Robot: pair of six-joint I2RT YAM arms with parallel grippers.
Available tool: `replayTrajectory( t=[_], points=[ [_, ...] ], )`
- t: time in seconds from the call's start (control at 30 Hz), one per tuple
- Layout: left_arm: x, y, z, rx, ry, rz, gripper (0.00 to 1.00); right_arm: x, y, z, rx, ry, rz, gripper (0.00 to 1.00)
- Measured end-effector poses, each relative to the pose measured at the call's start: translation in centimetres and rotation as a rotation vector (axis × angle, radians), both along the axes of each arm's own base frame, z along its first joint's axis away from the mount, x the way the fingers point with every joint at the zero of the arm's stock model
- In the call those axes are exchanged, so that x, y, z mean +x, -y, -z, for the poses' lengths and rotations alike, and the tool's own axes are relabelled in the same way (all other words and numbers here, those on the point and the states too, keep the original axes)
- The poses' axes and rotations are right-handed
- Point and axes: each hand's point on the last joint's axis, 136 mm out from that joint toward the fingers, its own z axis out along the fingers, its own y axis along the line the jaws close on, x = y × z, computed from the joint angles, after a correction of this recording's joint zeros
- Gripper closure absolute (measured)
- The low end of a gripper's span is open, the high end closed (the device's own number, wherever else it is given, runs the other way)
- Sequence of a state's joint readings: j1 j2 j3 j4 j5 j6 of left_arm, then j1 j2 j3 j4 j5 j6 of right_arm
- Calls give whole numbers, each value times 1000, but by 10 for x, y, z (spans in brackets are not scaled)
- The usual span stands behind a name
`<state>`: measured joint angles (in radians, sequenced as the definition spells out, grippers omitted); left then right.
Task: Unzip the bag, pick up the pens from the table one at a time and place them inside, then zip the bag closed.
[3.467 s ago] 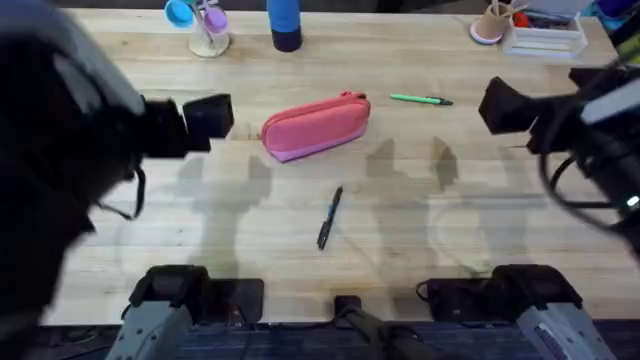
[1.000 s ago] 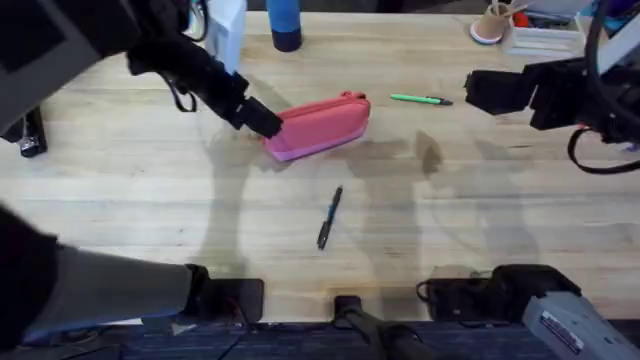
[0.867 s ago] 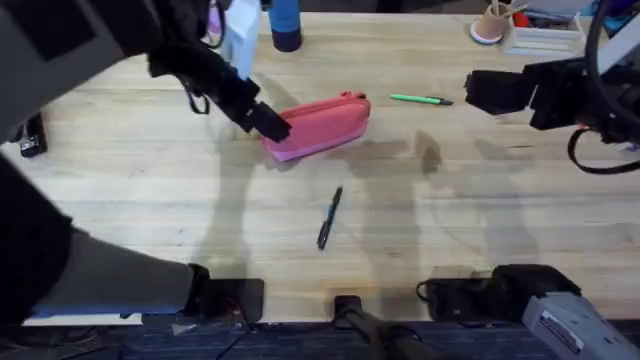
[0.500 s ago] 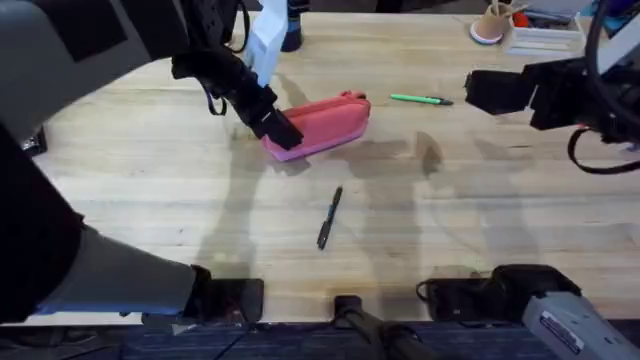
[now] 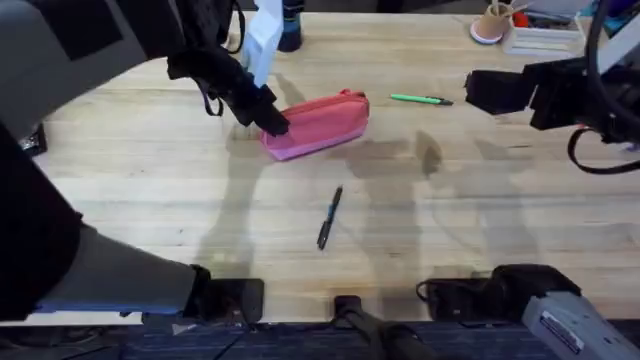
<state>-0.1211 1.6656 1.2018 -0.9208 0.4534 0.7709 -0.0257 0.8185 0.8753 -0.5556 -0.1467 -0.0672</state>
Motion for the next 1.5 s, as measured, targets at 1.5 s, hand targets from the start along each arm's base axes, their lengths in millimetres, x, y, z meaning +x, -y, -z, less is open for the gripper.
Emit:
replayTrajectory(
  t=[1.5],
  points=[
    [1,-1,1,4,2,2,958,93,-132,31,125,-246,-372,5]
  ],
)
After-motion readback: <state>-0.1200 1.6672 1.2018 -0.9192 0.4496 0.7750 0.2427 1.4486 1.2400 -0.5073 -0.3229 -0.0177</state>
